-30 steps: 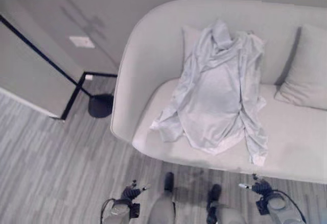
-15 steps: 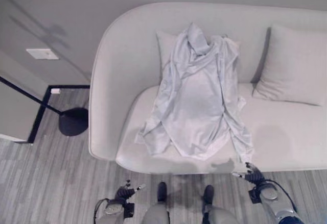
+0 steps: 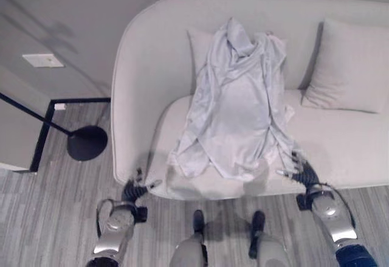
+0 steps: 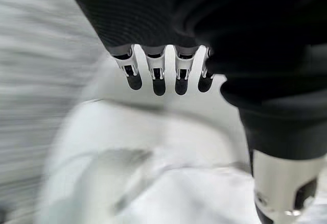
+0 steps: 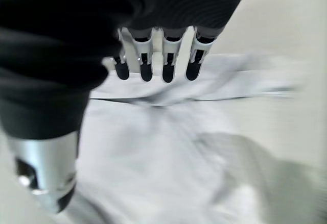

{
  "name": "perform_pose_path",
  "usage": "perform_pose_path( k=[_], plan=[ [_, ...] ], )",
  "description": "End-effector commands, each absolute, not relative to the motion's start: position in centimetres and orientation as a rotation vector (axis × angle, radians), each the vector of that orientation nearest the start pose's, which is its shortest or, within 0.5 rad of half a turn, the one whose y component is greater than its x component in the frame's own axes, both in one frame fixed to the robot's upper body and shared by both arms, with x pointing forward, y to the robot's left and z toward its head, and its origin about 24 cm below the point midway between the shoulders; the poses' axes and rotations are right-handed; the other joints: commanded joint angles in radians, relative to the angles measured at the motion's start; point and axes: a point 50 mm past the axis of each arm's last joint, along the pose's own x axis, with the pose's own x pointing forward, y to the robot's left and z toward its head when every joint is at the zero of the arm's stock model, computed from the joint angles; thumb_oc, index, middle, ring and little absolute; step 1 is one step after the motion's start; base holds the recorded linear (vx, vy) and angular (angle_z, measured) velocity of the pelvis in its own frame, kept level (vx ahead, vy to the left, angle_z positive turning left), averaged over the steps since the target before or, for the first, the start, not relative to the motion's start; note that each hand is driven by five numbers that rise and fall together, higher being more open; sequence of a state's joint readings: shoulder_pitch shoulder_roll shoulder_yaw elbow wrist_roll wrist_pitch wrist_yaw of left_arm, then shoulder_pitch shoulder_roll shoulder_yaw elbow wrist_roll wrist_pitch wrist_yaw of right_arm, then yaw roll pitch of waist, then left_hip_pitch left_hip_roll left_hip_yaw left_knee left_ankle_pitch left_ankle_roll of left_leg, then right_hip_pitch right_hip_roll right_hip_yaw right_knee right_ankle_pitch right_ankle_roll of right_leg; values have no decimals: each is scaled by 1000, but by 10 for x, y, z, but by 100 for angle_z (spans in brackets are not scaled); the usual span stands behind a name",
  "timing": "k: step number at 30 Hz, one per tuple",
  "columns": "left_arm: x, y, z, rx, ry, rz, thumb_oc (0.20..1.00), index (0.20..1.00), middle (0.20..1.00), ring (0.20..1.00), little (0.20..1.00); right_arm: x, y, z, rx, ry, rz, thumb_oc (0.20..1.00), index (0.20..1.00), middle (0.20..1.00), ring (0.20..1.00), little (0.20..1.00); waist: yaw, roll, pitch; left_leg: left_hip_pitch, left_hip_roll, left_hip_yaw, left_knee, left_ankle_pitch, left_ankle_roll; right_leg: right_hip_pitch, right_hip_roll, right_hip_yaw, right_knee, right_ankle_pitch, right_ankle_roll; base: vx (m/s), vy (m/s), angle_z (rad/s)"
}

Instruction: Hang the clothes on the sofa on the clothes rack.

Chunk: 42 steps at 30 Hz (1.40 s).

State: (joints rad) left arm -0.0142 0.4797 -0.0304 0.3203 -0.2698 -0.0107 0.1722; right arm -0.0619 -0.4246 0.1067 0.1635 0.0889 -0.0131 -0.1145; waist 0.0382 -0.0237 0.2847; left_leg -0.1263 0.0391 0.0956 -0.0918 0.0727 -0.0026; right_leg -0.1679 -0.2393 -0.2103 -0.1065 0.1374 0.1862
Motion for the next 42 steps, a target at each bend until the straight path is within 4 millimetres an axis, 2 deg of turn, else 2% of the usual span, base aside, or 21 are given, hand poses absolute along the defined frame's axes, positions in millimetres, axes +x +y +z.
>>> perform_pose_path(
  k=[1, 2, 3, 4, 5, 6, 9, 11, 14, 15, 16, 18, 19, 23, 24, 27, 28, 30, 35, 42],
  plan=[
    [262, 276, 42, 271, 73, 288, 1000, 1000, 1000, 1000, 1000, 280, -230, 77, -342, -92, -77, 1000, 1000, 1000, 1000, 1000, 3, -5, 4, 46, 3, -67, 11, -76, -51, 52, 20, -8, 53, -49, 47, 108, -140, 74],
    [275, 272, 68, 281, -38, 293, 1000, 1000, 1000, 1000, 1000, 288, -230, 99, -369, -172, -82, 1000, 1000, 1000, 1000, 1000, -4, -4, -8, 44, 17, -64, 5, -68, -68, 69, 28, -18, 19, -34, 47, 81, -126, 56],
    [282, 270, 81, 296, -93, 287, 1000, 1000, 1000, 1000, 1000, 293, -228, 111, -366, -215, -78, 1000, 1000, 1000, 1000, 1000, -6, -2, -10, 40, 23, -66, 5, -66, -75, 70, 32, -21, 19, -37, 46, 80, -126, 40],
    [283, 270, 82, 296, -95, 288, 1000, 1000, 1000, 1000, 1000, 293, -228, 112, -366, -216, -79, 1000, 1000, 1000, 1000, 1000, -7, -1, -9, 40, 23, -67, 5, -66, -75, 70, 32, -22, 19, -37, 46, 26, -95, 4],
    [297, 266, 105, 317, -176, 288, 1000, 1000, 1000, 1000, 1000, 305, -222, 129, -360, -271, -74, 1000, 1000, 1000, 1000, 1000, -7, 3, -14, 33, 34, -68, 5, -61, -86, 69, 40, -23, 19, -43, 45, 15, -64, 4],
    [298, 266, 107, 317, -180, 289, 1000, 1000, 1000, 1000, 1000, 306, -222, 130, -360, -276, -75, 1000, 1000, 1000, 1000, 1000, -7, 3, -10, 33, 35, -69, 5, -61, -87, 69, 41, -24, 19, -43, 44, 15, -82, -3],
    [314, 261, 135, 376, -260, 281, 1000, 1000, 1000, 1000, 1000, 321, -213, 161, -395, -372, -82, 1000, 1000, 1000, 1000, 1000, -5, 7, -9, 29, 47, -71, 5, -53, -96, 72, 51, -22, 19, -54, 42, 8, -56, -10],
    [340, 248, 173, 476, -353, 275, 1000, 1000, 1000, 1000, 1000, 347, -195, 197, -428, -461, -100, 1000, 1000, 1000, 1000, 1000, -5, 10, -5, 21, 54, -67, 5, -46, -103, 67, 62, -20, 19, -59, 41, -10, -48, -7],
    [351, 243, 188, 513, -381, 279, 1000, 1000, 1000, 1000, 1000, 360, -182, 209, -407, -475, -102, 1000, 1000, 1000, 1000, 1000, -4, 12, 1, 8, 56, -68, 5, -39, -105, 56, 66, -19, 19, -54, 43, -27, -12, 0],
    [361, 241, 206, 548, -404, 292, 1000, 1000, 1000, 1000, 1000, 371, -173, 225, -431, -490, -119, 1000, 1000, 1000, 1000, 1000, -4, 14, 7, -14, 58, -69, 5, -27, -109, 38, 68, -21, 19, -47, 44, -55, 1, 3],
    [366, 239, 214, 575, -416, 299, 1000, 1000, 1000, 1000, 1000, 375, -169, 234, -438, -505, -132, 1000, 1000, 1000, 1000, 1000, -6, 17, 11, -26, 57, -69, 5, -22, -110, 26, 68, -21, 19, -42, 45, -67, 0, 4],
    [373, 234, 229, 591, -442, 308, 1000, 1000, 1000, 1000, 1000, 381, -166, 246, -418, -517, -165, 1000, 1000, 1000, 1000, 1000, -6, 20, 14, -49, 56, -71, 5, -12, -113, 7, 68, -23, 19, -35, 48, -36, 12, 10],
    [379, 229, 246, 622, -470, 320, 1000, 1000, 1000, 1000, 1000, 387, -164, 260, -414, -529, -195, 1000, 1000, 1000, 1000, 1000, -7, 23, 19, -75, 56, -70, 5, -2, -117, -17, 67, -26, 19, -28, 50, -31, 19, 15],
    [388, 224, 275, 668, -501, 344, 1000, 1000, 1000, 1000, 1000, 391, -160, 282, -397, -554, -215, 1000, 1000, 1000, 1000, 1000, -11, 24, 27, -119, 52, -75, 5, 14, -123, -55, 63, -28, 19, -15, 55, -15, 15, 11],
    [390, 223, 289, 696, -519, 355, 1000, 1000, 1000, 1000, 1000, 393, -161, 290, -396, -559, -220, 1000, 1000, 1000, 1000, 1000, -11, 23, 32, -141, 51, -79, 5, 20, -125, -73, 62, -28, 19, -9, 59, 0, 3, 7],
    [394, 221, 307, 721, -523, 370, 1000, 1000, 1000, 1000, 1000, 395, -162, 307, -415, -575, -237, 1000, 1000, 1000, 1000, 1000, -10, 23, 42, -174, 50, -80, 5, 32, -129, -103, 60, -30, 19, 2, 63, 0, 7, 6],
    [394, 221, 307, 721, -523, 370, 1000, 1000, 1000, 1000, 1000, 395, -162, 307, -415, -575, -237, 1000, 1000, 1000, 1000, 1000, -10, 23, 42, -174, 50, -80, 5, 32, -129, -103, 60, -30, 19, 2, 63, -7, 11, 6],
    [396, 221, 324, 770, -533, 399, 1000, 1000, 1000, 1000, 1000, 396, -168, 320, -438, -585, -273, 1000, 1000, 1000, 1000, 1000, -9, 27, 50, -202, 48, -85, 5, 39, -132, -128, 57, -29, 19, 11, 68, 2, 7, 4],
    [394, 218, 352, 845, -567, 456, 1000, 1000, 1000, 1000, 1000, 390, -187, 345, -492, -630, -405, 1000, 1000, 1000, 1000, 1000, -15, 38, 61, -240, 37, -93, 5, 49, -133, -164, 58, -25, 19, 20, 74, 11, 23, 8],
    [393, 210, 369, 879, -589, 471, 1000, 1000, 1000, 1000, 1000, 391, -199, 349, -500, -593, -468, 1000, 1000, 1000, 1000, 1000, -25, 38, 67, -249, 27, -93, 5, 47, -128, -176, 59, -20, 19, 25, 75, 1, 3, 1]
  ],
)
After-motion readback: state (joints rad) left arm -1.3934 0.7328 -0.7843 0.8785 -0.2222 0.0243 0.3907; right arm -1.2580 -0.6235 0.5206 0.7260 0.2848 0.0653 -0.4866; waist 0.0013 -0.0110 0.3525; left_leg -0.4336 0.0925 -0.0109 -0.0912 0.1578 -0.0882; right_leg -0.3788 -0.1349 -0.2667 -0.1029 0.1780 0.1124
